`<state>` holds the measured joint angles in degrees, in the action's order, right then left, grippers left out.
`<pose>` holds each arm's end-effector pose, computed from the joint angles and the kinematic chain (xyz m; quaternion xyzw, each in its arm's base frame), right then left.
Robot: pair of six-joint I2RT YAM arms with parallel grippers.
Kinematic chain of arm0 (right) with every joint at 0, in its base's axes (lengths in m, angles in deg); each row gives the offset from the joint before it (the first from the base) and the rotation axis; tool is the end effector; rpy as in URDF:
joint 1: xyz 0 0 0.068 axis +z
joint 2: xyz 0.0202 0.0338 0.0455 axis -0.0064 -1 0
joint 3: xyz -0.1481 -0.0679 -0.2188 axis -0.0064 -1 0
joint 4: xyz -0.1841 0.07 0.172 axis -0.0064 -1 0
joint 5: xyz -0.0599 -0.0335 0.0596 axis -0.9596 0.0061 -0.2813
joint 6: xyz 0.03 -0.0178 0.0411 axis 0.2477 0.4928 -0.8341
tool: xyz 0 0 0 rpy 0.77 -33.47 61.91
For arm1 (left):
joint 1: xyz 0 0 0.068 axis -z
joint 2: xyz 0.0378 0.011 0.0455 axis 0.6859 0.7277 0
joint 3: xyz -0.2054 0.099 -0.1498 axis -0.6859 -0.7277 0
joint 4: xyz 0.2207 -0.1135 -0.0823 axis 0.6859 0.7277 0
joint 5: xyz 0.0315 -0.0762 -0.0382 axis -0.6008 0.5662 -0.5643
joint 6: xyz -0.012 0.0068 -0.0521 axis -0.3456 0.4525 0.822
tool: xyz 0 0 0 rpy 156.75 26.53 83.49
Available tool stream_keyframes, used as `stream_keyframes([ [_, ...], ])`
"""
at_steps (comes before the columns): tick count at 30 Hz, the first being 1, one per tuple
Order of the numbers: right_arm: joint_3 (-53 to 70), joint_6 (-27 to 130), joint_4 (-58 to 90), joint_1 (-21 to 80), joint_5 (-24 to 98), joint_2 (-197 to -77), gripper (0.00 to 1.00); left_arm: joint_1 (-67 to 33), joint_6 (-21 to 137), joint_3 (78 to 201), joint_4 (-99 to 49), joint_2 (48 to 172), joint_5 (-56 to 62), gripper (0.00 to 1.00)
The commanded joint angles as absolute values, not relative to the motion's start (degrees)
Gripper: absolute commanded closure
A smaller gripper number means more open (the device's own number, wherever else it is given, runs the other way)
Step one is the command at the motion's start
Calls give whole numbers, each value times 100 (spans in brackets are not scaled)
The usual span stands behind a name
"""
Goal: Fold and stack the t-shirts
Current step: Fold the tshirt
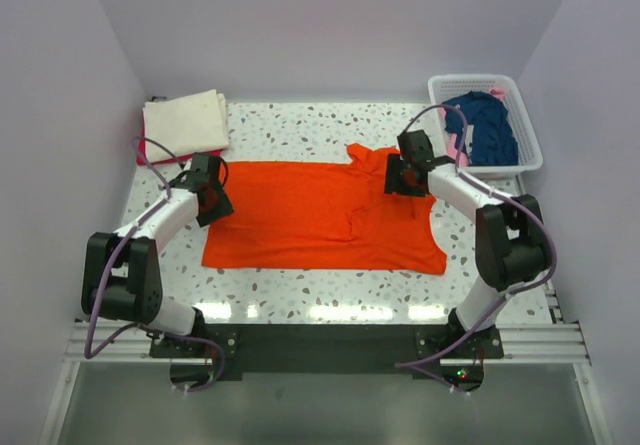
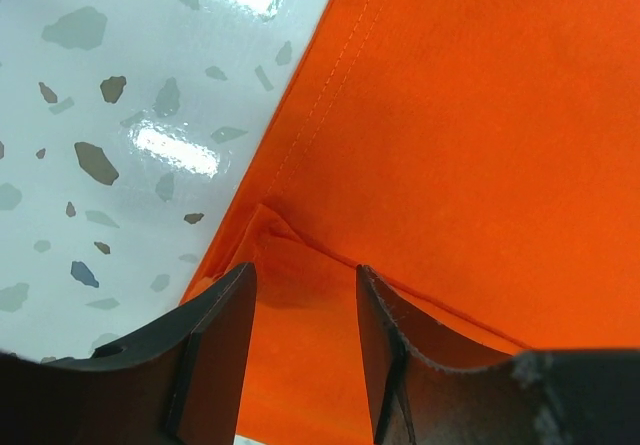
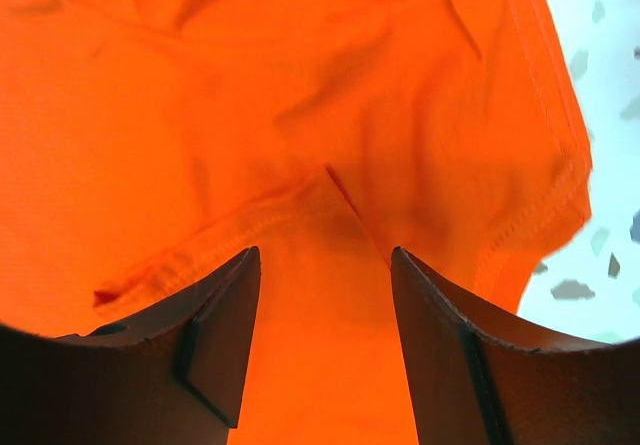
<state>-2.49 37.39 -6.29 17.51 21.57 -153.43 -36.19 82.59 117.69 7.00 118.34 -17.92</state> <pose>0.3399 0.0997 0.2031 0.0508 0.9525 0.0316 0.2987 0.2765 -0.0266 0.1938 -0.2705 0.9288 0.0139 0.2528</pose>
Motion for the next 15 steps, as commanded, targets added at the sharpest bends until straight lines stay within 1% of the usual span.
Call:
stream_keyframes([
  [1,155,3944,-225,1777,2075,-15573,42,-3610,8100,12046,528,11957,-1936,51],
  [3,278,3944,-269,1777,2032,-15679,45,-3610,8082,12064,528,11983,-1944,51],
  [7,357,3988,-295,1786,1952,-15916,47,-3610,8021,12134,520,12027,-1971,52],
  [15,498,4006,-322,1777,2084,-16268,55,-3610,7994,12100,432,12150,-1900,53],
])
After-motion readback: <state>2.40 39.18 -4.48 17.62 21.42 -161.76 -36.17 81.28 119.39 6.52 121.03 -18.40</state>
